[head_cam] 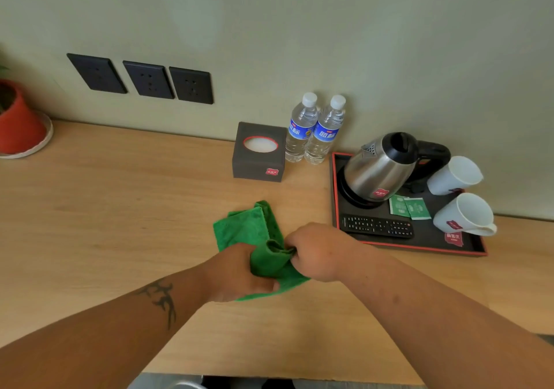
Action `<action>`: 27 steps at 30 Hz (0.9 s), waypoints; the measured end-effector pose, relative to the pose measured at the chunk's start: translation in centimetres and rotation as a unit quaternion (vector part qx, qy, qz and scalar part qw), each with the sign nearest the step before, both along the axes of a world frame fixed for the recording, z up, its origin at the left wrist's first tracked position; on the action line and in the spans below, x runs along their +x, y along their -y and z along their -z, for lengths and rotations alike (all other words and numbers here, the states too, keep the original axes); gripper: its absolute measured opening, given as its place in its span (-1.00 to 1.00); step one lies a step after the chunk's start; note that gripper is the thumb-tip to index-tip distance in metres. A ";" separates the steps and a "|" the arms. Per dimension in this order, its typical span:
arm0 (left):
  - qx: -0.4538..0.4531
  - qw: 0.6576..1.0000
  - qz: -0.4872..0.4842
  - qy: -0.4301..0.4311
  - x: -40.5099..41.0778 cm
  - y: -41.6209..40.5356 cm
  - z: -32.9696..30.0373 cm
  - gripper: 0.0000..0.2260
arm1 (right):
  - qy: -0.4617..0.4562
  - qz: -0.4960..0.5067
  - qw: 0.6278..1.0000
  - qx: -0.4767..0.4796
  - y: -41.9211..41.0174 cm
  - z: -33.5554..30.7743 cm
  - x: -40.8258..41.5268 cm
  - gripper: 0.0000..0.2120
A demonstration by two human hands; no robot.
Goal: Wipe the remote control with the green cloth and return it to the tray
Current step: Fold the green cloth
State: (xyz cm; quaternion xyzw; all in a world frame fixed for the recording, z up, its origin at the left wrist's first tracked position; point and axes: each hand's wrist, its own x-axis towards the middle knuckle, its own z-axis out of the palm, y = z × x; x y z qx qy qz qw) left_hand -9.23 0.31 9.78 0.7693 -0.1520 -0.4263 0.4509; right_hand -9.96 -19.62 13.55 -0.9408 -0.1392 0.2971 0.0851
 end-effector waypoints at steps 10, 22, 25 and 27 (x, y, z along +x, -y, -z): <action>0.126 0.938 -0.320 -0.031 3.9 -3.3 5.5 -0.35 | 0.066 0.201 0.973 0.098 -0.3 3.7 3.7 -0.34; 0.112 0.916 -0.337 -0.186 5.7 -2.8 7.1 -0.77 | -0.213 0.400 0.871 0.189 -2.3 11.7 3.3 -0.15; 0.125 0.926 -0.335 -0.126 7.7 -5.4 5.7 -0.77 | -0.226 0.430 0.832 0.269 -4.9 12.2 4.6 -0.06; 0.133 0.926 -0.339 -0.095 9.2 -7.1 4.6 -0.72 | -0.230 0.447 0.795 0.338 -7.2 12.5 5.7 -0.23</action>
